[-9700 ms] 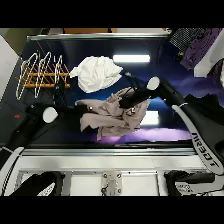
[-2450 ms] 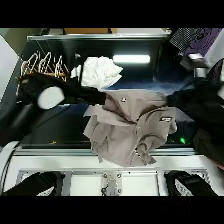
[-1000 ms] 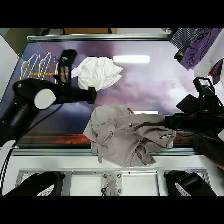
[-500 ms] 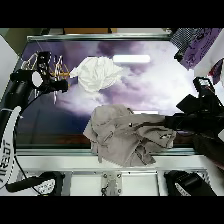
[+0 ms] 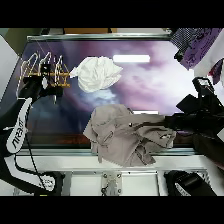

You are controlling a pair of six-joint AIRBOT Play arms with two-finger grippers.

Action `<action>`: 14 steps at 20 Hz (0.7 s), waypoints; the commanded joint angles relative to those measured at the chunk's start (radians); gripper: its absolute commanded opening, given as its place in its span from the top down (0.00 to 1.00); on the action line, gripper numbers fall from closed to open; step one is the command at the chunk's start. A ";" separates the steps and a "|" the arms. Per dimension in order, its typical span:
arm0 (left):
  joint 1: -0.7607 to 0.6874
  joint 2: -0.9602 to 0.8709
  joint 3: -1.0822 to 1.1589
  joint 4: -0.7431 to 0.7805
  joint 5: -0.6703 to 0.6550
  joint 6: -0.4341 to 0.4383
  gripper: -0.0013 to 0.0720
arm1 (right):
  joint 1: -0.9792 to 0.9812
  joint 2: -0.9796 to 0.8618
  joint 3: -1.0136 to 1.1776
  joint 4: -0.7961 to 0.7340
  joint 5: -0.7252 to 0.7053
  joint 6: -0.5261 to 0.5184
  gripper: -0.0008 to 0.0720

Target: Fold the clothes and pants, and hang the long-sleeved shirts on hangers.

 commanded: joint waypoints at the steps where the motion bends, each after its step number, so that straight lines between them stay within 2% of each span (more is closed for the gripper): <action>1: 0.008 -0.106 0.083 0.014 -0.026 0.002 0.15 | 0.000 -0.001 0.000 0.000 0.000 0.000 0.97; 5: 0.008 -0.160 0.101 0.013 -0.023 0.001 0.15 | 0.000 -0.001 0.000 0.000 0.000 0.000 0.97; 14: 0.007 -0.163 0.038 0.013 0.013 -0.004 0.16 | 0.000 -0.001 0.000 0.000 0.000 0.000 0.97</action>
